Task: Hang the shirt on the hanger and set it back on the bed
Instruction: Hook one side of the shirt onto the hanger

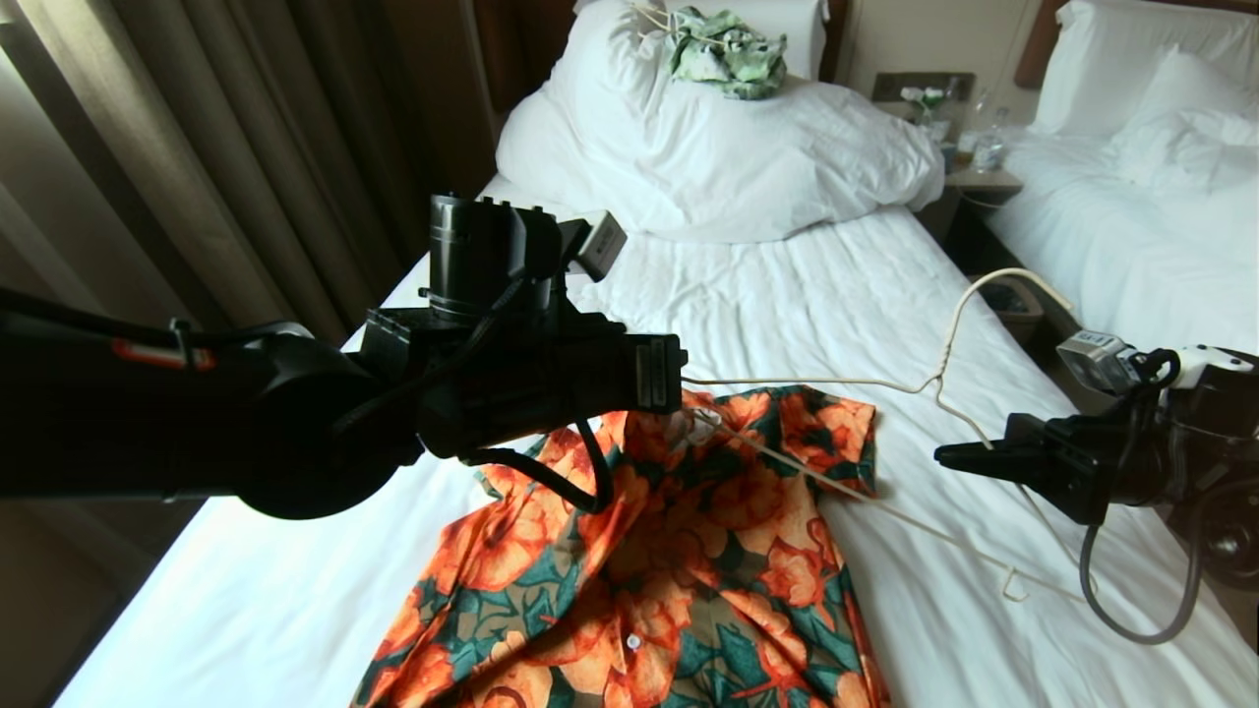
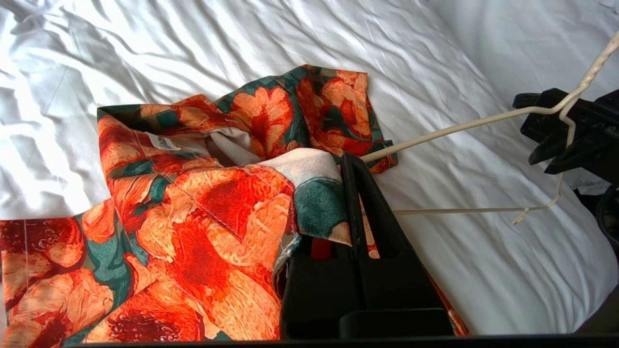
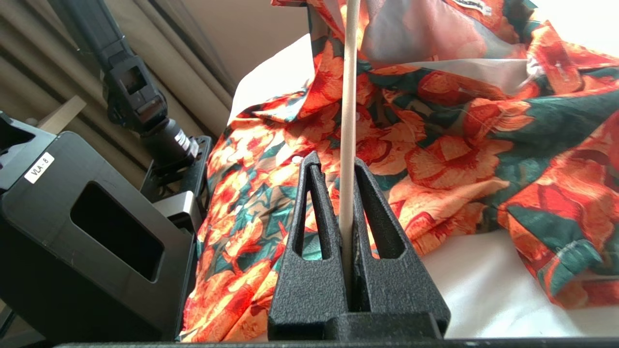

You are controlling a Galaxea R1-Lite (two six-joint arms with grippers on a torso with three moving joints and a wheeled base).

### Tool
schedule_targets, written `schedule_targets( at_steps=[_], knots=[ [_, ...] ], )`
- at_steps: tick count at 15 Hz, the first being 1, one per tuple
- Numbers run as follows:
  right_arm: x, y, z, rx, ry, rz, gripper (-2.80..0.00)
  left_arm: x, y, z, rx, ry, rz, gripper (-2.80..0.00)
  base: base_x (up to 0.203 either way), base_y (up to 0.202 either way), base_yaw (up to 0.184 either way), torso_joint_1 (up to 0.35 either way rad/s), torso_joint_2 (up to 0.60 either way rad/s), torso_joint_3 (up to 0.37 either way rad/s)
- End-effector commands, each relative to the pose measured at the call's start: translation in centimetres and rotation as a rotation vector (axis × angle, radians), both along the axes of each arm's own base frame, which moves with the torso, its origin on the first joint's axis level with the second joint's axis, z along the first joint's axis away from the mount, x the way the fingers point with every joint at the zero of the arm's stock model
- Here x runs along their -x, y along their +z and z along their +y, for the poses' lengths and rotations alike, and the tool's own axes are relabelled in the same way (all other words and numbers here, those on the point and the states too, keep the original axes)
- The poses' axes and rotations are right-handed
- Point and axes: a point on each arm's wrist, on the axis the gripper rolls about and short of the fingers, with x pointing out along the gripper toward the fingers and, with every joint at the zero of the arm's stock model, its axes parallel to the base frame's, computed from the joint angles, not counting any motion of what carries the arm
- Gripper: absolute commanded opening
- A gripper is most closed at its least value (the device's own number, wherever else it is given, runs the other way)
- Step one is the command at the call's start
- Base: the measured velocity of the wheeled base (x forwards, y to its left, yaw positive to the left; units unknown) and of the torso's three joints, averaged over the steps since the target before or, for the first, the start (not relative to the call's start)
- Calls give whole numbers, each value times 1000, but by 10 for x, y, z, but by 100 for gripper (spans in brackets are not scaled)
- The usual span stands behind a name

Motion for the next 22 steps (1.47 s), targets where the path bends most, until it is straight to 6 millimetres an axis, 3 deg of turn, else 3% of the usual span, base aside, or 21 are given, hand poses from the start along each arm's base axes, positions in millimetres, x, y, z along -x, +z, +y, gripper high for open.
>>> schedule_targets(
  at_steps=[1,6,13,18,22],
  knots=[
    [-1,-2,1,-1,11,0,-280,4,3,-2,6,-13,-6,-280,0,0,0,0,0,0],
    [0,0,2,0,15,-7,-280,22,11,-21,20,-88,-22,-280,0,0,0,0,0,0],
    [1,-1,7,0,29,-5,-280,15,18,-46,40,-121,-49,-280,0,0,0,0,0,0],
    [1,3,4,1,20,-15,-280,29,33,-74,27,-185,-48,-280,0,0,0,0,0,0],
    [5,-2,16,-2,57,11,-280,31,33,-94,-62,-247,-68,-280,0,0,0,0,0,0]
  ],
)
